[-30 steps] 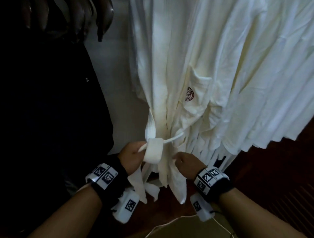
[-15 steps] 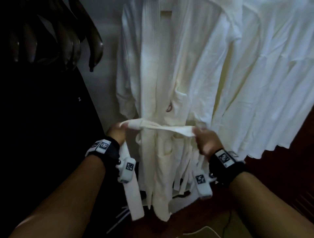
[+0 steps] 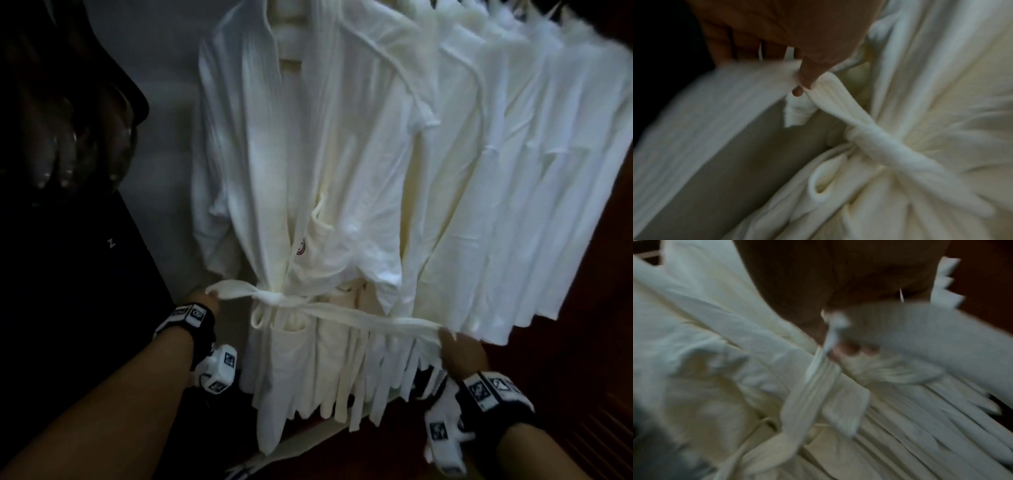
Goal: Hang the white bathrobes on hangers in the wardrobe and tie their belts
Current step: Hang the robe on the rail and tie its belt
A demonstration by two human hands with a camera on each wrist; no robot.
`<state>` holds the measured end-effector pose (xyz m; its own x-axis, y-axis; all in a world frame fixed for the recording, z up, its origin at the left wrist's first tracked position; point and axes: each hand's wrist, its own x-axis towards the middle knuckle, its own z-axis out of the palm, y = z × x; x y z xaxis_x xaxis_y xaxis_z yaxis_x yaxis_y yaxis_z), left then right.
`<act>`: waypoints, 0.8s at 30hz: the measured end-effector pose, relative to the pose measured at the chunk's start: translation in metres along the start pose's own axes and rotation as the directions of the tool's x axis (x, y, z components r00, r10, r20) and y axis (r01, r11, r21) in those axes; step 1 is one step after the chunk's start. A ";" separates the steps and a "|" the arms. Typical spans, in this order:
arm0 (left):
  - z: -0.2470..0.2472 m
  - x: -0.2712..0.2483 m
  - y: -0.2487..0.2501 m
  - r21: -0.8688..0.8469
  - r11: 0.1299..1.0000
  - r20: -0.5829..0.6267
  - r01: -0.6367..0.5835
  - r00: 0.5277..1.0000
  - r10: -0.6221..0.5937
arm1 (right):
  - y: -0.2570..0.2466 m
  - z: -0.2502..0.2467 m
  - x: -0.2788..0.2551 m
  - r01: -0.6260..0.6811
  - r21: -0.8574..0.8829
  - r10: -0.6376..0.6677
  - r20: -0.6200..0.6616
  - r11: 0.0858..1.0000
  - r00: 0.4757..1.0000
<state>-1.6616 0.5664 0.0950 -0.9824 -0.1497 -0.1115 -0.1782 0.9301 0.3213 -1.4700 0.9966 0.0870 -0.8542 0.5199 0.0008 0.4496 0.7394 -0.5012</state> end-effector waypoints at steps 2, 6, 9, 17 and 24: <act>-0.014 0.005 0.012 -0.052 0.997 -0.050 -0.057 0.997 0.055 | -0.019 -0.013 -0.002 0.192 0.017 -0.192 0.115 0.981 0.975; -0.083 -0.037 0.089 -0.285 0.923 -0.315 -0.258 0.935 0.164 | -0.086 -0.065 -0.015 0.421 0.179 -0.428 -0.002 0.889 0.904; -0.143 -0.064 0.147 -0.357 0.783 -0.562 -0.509 0.787 0.256 | -0.143 -0.124 -0.016 0.645 0.325 -0.509 -0.415 0.692 0.755; -0.311 -0.129 0.266 -0.071 0.625 -0.893 -0.777 0.328 0.307 | -0.279 -0.286 0.020 0.823 0.134 -0.634 -0.574 0.552 0.518; -0.424 -0.116 0.315 0.294 0.845 -0.754 -0.446 0.436 0.492 | -0.379 -0.407 0.115 0.652 -0.332 -0.732 -0.318 0.682 0.603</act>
<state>-1.6278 0.7339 0.6081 -0.5581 0.1393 0.8180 0.3040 0.9516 0.0454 -1.6322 0.9496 0.6292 -0.7606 -0.0914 0.6427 -0.1639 0.9850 -0.0538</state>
